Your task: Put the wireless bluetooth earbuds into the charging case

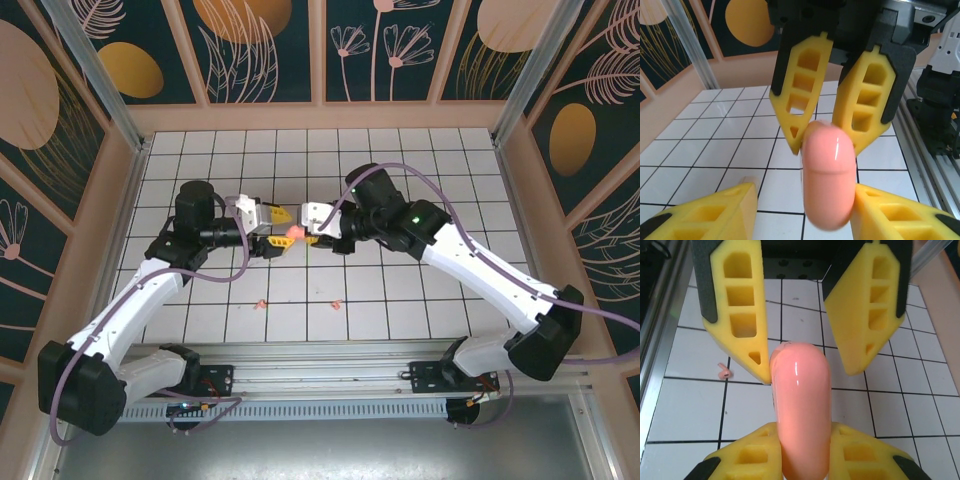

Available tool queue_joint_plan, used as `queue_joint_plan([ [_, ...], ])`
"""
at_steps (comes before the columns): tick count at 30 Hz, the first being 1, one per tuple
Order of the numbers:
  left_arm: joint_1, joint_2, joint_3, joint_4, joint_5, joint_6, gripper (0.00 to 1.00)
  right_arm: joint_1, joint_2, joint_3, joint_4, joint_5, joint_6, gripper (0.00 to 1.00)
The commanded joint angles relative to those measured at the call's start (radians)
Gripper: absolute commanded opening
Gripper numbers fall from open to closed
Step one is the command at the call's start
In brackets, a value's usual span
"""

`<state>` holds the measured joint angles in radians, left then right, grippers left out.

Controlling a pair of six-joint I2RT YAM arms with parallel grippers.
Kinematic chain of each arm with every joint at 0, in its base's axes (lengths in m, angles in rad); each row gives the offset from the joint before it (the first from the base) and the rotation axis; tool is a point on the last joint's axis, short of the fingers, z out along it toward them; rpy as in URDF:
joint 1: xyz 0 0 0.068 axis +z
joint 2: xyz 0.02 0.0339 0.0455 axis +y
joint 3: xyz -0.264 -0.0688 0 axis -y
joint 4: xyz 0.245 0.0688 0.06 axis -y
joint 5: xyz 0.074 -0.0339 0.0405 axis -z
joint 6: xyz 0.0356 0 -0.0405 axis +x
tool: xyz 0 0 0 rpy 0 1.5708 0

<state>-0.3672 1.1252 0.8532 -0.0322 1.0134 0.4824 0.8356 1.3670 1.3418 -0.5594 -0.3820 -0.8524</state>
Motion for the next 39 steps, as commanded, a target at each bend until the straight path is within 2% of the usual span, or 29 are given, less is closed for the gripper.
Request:
queue_joint_plan([
  [1,-0.01,0.007,0.031,-0.036,0.021,0.041,0.5,0.015,0.015,0.043,-0.028,0.016,-0.025,0.18],
  [12,-0.024,0.022,0.043,-0.099,-0.021,0.086,0.49,0.026,0.027,0.063,-0.019,0.005,-0.033,0.18],
  [18,-0.027,0.025,0.055,-0.122,-0.019,0.099,0.38,0.03,0.035,0.072,-0.034,0.023,-0.043,0.18],
  [19,-0.027,0.025,0.057,-0.123,-0.018,0.097,0.38,0.031,0.037,0.074,-0.039,0.029,-0.046,0.18],
  [21,-0.026,0.023,0.059,-0.121,-0.013,0.093,0.45,0.034,0.044,0.077,-0.053,0.045,-0.052,0.18],
  [24,-0.027,0.017,0.058,-0.115,-0.012,0.087,0.46,0.037,0.049,0.083,-0.067,0.064,-0.056,0.18],
  [28,-0.027,0.018,0.06,-0.116,-0.013,0.082,0.46,0.038,0.047,0.083,-0.071,0.068,-0.057,0.18],
  [34,-0.027,0.018,0.062,-0.127,-0.024,0.085,0.37,0.037,0.044,0.086,-0.066,0.066,-0.056,0.18],
  [39,-0.027,0.018,0.061,-0.132,-0.036,0.089,0.43,0.037,0.041,0.086,-0.06,0.063,-0.054,0.18],
])
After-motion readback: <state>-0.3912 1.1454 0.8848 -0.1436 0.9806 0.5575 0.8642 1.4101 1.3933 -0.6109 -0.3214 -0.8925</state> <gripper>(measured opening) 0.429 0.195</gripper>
